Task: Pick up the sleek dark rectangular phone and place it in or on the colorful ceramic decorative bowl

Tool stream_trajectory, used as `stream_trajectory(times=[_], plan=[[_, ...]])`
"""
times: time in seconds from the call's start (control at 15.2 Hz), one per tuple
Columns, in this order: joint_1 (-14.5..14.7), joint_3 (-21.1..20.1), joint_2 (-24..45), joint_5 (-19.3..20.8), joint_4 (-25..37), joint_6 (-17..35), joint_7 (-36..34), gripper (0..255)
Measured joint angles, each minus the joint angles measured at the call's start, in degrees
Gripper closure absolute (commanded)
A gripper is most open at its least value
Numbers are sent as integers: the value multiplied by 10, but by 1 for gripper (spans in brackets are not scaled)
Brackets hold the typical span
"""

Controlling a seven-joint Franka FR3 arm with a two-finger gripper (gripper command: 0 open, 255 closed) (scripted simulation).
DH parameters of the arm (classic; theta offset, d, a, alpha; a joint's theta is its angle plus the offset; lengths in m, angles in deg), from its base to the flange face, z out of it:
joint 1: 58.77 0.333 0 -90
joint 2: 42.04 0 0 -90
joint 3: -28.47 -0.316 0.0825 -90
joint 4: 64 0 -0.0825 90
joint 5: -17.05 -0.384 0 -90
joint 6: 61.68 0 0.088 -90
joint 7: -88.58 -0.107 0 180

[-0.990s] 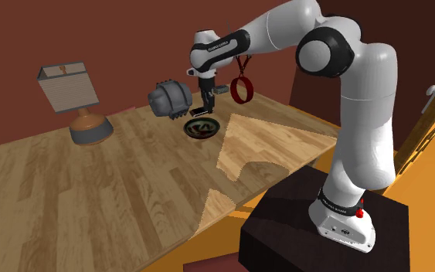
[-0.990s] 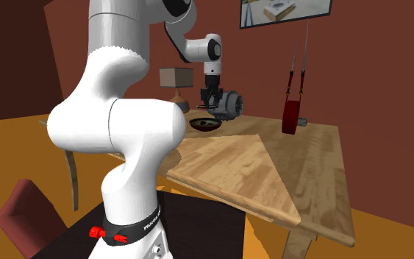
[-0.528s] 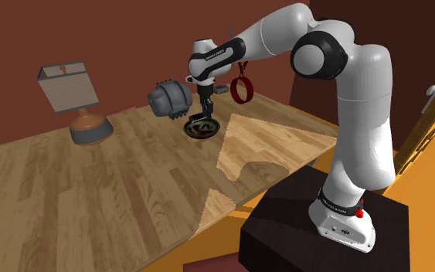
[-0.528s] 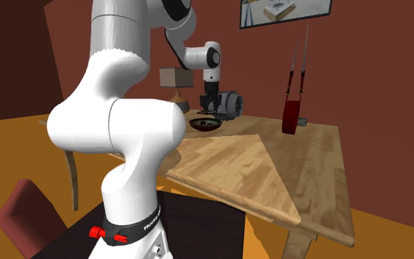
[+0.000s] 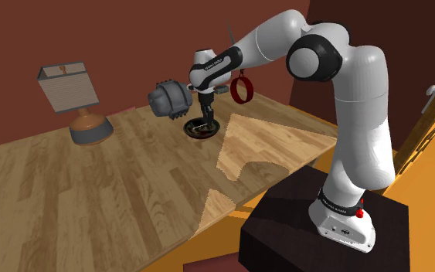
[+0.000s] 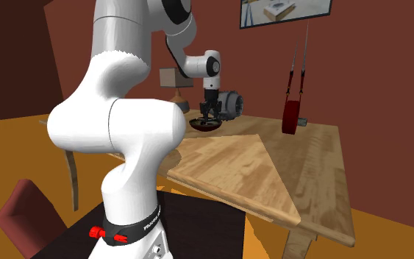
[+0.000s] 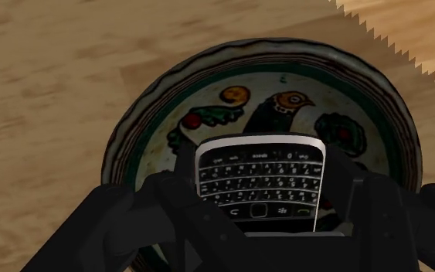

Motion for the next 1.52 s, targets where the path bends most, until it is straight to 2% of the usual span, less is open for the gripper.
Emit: stream_trajectory(times=[0.33, 0.4, 0.79, 1.12, 1.52], plan=[[0, 0, 1, -1, -3, 4, 0, 255], [0, 0, 1, -1, -3, 4, 0, 0], [0, 0, 1, -1, -3, 4, 0, 0], [3, 5, -21, 12, 32, -50, -9, 0], [2, 6, -25, 14, 37, -59, -9, 0]])
